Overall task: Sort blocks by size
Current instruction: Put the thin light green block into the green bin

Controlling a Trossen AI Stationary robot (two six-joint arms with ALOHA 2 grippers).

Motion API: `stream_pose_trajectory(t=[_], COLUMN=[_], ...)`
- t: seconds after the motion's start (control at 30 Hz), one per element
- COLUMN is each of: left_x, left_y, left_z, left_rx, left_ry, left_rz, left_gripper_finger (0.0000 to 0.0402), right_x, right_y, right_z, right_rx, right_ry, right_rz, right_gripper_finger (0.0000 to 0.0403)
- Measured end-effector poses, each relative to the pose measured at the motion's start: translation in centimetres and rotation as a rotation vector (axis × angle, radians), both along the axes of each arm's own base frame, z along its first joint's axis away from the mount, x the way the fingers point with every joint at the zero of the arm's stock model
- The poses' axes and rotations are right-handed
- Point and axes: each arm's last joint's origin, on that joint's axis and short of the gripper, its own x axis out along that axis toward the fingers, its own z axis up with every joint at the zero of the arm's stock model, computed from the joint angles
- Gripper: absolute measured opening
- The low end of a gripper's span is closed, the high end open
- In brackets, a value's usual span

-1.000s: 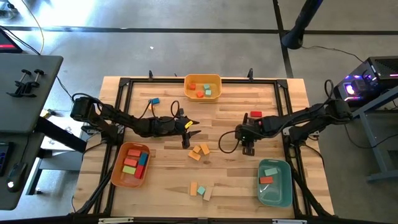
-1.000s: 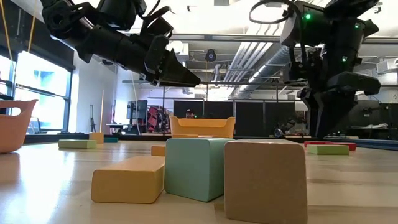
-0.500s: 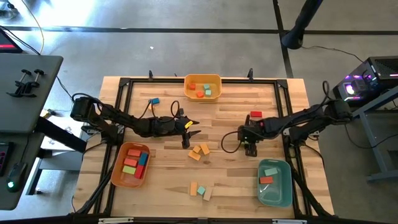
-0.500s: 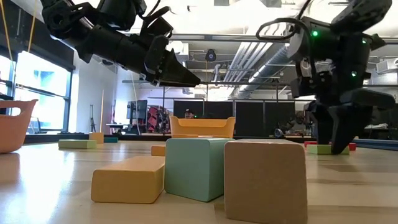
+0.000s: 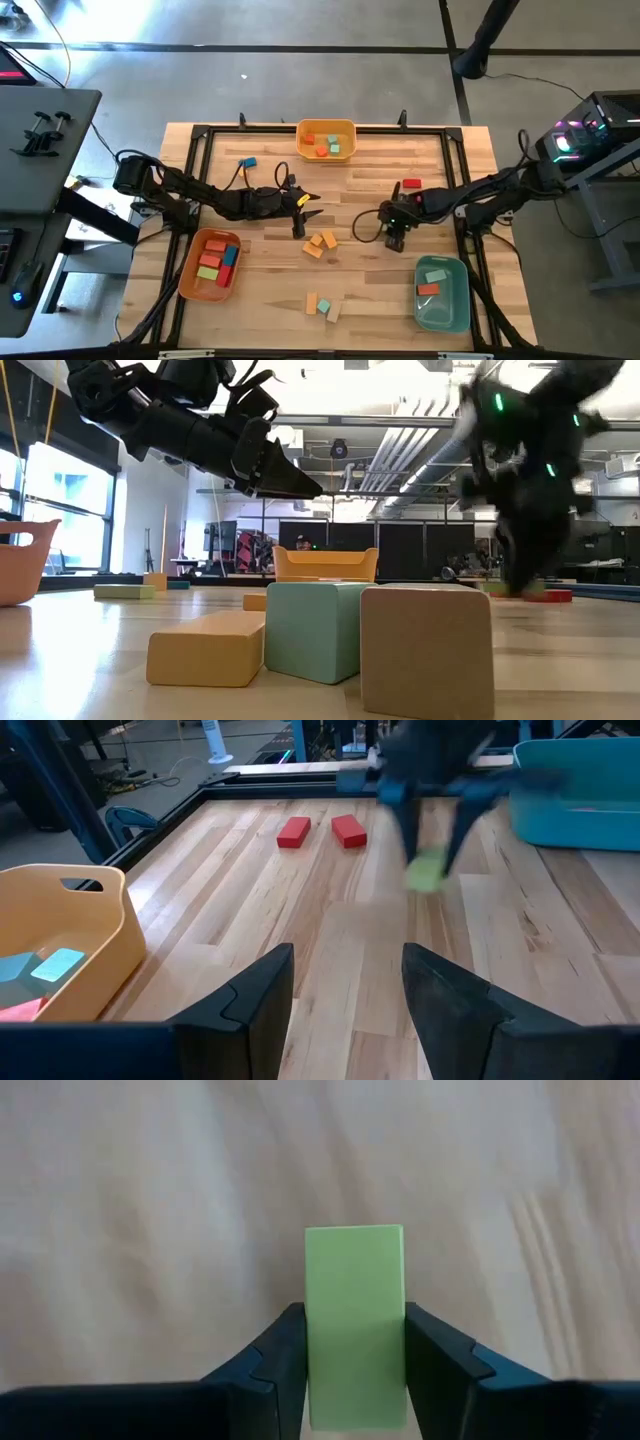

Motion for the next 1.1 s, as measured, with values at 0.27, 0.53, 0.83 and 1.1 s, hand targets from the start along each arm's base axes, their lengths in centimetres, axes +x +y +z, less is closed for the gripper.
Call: stream_pose_trajectory(t=[0.27,0.53,0.83,1.1], left_x=[0.0,0.0,0.0,0.0], left_y=[-0.1,-0.2,-0.2,-0.2], left_z=[0.0,0.0,0.0,0.1], left_rx=[-0.019,-0.041,-0.013,0.007], left_ry=[-0.004,-0.009,-0.007,-0.006], left_rz=[0.005,0.008,-0.004,-0.01], left_gripper_finger=[0.0172,0.0172,0.0172,0.0172], right_x=[2.2,-3.2,-7.5,-7.1], right_y=[6.9,13.6,17.8,18.9], right_z=[7.4,9.0,7.5,5.6], right_rx=[0.118,0.272,0.28,0.262], right_ry=[-0.115,0.17,0.397,0.554], right_rz=[0.056,-0.342,-0.641,-0.642], right_gripper_finger=[0.0125,0.0125,0.0125,0.0125])
